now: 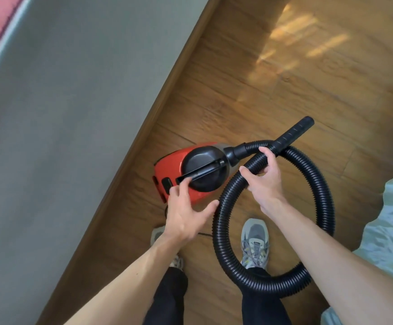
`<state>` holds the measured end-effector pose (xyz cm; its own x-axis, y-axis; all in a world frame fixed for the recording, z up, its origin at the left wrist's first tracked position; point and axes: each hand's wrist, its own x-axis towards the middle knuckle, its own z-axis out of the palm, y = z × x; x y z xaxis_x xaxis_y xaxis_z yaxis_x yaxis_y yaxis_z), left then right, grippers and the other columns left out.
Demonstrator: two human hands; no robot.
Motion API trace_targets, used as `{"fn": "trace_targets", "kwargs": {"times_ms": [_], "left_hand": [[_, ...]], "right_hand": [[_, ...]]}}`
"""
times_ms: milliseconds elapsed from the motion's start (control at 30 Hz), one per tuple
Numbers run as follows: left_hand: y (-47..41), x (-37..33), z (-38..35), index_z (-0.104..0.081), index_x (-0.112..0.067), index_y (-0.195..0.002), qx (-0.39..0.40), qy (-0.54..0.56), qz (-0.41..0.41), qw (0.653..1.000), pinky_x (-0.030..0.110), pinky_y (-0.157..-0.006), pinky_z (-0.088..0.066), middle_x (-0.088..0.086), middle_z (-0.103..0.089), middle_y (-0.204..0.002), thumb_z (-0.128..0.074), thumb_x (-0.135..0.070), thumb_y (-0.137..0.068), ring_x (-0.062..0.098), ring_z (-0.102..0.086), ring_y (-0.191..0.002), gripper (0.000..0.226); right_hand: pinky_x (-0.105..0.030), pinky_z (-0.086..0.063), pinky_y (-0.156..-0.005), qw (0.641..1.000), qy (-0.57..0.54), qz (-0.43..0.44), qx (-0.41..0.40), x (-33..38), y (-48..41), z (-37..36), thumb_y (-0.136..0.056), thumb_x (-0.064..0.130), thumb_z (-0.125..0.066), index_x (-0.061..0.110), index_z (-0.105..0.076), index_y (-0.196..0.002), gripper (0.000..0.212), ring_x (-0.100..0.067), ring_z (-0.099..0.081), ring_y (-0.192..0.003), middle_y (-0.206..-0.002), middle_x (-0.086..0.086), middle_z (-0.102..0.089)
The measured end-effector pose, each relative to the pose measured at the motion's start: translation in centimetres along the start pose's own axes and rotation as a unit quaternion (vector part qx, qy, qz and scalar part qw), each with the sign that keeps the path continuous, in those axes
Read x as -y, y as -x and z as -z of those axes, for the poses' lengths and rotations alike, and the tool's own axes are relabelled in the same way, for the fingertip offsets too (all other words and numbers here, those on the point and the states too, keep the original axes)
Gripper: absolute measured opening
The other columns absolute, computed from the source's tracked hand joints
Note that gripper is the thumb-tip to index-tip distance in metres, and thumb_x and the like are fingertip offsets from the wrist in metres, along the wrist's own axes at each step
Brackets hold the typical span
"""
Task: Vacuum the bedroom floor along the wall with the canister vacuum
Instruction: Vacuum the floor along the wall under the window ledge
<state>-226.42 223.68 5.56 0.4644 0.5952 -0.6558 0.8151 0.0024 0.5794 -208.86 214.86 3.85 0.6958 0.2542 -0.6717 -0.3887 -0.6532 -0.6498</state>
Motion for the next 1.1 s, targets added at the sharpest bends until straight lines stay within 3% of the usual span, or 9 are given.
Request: {"fn": "trace_targets", "kwargs": {"times_ms": [100,167,267,467,633,767,1033,1100], "left_hand": [[-1.3,3.0,1.4,-0.013,-0.028,-0.155,-0.019,0.084,0.098,0.991,0.041,-0.116,-0.033,0.006,-0.035,-0.152,-0.075,-0.064,-0.07,0.023,-0.037,-0.14,0.111],[-2.2,4.4,1.5,-0.009,-0.034,-0.154,0.004,0.151,0.131,0.98,0.041,-0.117,-0.032,-0.001,-0.039,-0.153,-0.074,-0.074,-0.058,0.02,-0.041,-0.139,0.123],[-3.5,4.8,0.5,0.003,-0.031,-0.156,0.042,0.206,0.191,0.959,0.043,-0.121,-0.026,0.0,-0.028,-0.16,-0.069,-0.084,-0.047,0.021,-0.033,-0.145,0.141],[-6.9,3.4,-1.7,0.01,-0.015,-0.157,0.03,0.303,0.289,0.908,0.041,-0.12,-0.019,0.007,-0.017,-0.164,-0.065,-0.076,-0.07,0.027,-0.021,-0.15,0.13],[-8.8,2.6,-3.7,0.012,-0.007,-0.155,-0.034,0.32,0.329,0.888,0.042,-0.121,-0.022,0.011,-0.017,-0.164,-0.075,-0.074,-0.061,0.028,-0.022,-0.149,0.144],[-9.6,2.3,-4.3,0.013,-0.005,-0.154,-0.064,0.307,0.334,0.889,0.044,-0.122,-0.022,0.014,0.0,-0.166,-0.084,-0.062,-0.06,0.029,-0.016,-0.151,0.146],[-10.3,1.5,-3.8,0.012,-0.007,-0.155,-0.044,0.294,0.339,0.892,0.045,-0.121,-0.022,0.015,0.012,-0.164,-0.088,-0.047,-0.065,0.031,-0.008,-0.152,0.14],[-10.4,1.4,-3.9,0.012,-0.008,-0.155,-0.041,0.289,0.337,0.895,0.046,-0.121,-0.023,0.014,0.013,-0.164,-0.089,-0.043,-0.065,0.031,-0.008,-0.152,0.14]], "right_hand": [[-0.051,-0.052,-0.099,1.0,-0.001,0.006,-0.001,0.3,0.2,-1.1,-0.082,0.019,-0.077,0.067,-0.046,-0.112,0.065,-0.023,-0.065,-0.111,-0.114,0.001,-0.063],[-0.051,-0.053,-0.098,1.0,-0.006,0.009,0.003,0.2,0.2,-1.6,-0.084,0.014,-0.076,0.058,-0.048,-0.119,0.062,-0.023,-0.067,-0.107,-0.102,0.005,-0.064],[-0.05,-0.054,-0.097,1.0,0.005,0.018,0.004,0.2,0.3,-1.6,-0.087,0.009,-0.073,0.044,-0.048,-0.129,0.06,-0.024,-0.069,-0.101,-0.087,0.009,-0.059],[-0.053,-0.052,-0.097,0.999,0.029,0.025,0.002,0.1,0.0,-0.8,-0.087,0.015,-0.075,0.052,-0.05,-0.124,0.058,-0.029,-0.067,-0.102,-0.081,0.009,-0.056],[-0.052,-0.057,-0.091,1.0,0.019,0.02,0.012,0.5,-0.7,-0.3,-0.087,0.015,-0.075,0.05,-0.051,-0.127,0.058,-0.03,-0.069,-0.098,-0.088,0.004,-0.053],[-0.038,-0.062,-0.078,1.0,0.0,0.01,0.024,1.5,-1.0,0.0,-0.09,0.008,-0.072,0.041,-0.05,-0.135,0.06,-0.022,-0.069,-0.081,-0.089,0.0,-0.052],[-0.039,-0.062,-0.075,0.998,0.007,-0.011,0.057,1.4,-1.0,0.4,-0.09,0.006,-0.071,0.042,-0.051,-0.135,0.061,-0.018,-0.069,-0.077,-0.098,-0.006,-0.052],[-0.034,-0.062,-0.07,0.998,0.006,-0.018,0.06,1.2,-1.1,0.4,-0.09,0.006,-0.071,0.041,-0.051,-0.136,0.061,-0.014,-0.069,-0.073,-0.099,-0.007,-0.051]]}}
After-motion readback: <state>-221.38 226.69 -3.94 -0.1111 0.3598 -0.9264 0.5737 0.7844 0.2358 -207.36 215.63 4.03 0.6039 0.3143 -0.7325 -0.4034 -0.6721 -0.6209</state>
